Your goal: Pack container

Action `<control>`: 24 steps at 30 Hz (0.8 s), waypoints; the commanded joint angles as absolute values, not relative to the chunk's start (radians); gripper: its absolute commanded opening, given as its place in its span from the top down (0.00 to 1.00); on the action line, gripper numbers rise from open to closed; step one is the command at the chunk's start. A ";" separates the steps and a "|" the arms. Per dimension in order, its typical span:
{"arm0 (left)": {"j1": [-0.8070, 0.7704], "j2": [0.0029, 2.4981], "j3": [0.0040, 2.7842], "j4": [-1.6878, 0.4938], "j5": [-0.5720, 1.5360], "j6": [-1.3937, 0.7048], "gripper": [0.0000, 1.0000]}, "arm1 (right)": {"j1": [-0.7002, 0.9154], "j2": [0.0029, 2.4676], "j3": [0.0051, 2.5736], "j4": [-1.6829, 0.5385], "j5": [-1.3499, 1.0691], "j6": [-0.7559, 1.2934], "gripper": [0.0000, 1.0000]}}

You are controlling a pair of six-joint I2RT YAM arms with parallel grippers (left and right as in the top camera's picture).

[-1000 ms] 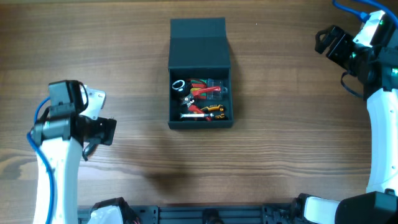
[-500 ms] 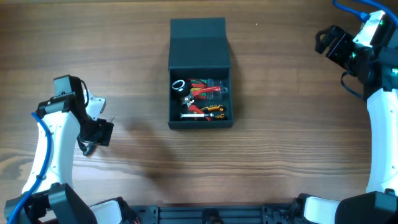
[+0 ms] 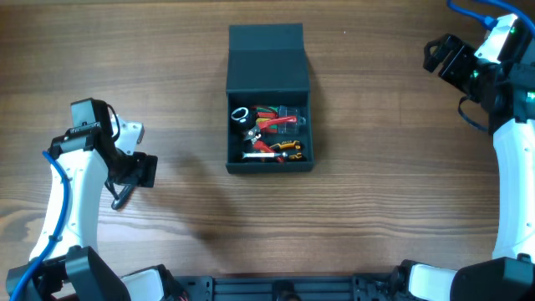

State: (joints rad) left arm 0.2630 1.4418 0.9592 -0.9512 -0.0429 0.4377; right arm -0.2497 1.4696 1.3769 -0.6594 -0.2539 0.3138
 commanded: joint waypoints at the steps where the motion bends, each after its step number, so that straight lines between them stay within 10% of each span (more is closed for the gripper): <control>1: 0.266 1.430 0.971 -0.945 -0.011 0.406 0.09 | -0.249 1.470 1.383 -0.659 -0.255 0.318 0.00; 24: 0.266 1.407 0.971 -0.905 0.078 0.408 0.05 | -0.249 1.470 1.383 -0.658 -0.255 0.318 0.00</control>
State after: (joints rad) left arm 0.2630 1.4322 0.9592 -0.9131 0.0544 0.4126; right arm -0.2497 1.4696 1.3769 -0.6594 -0.2539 0.3138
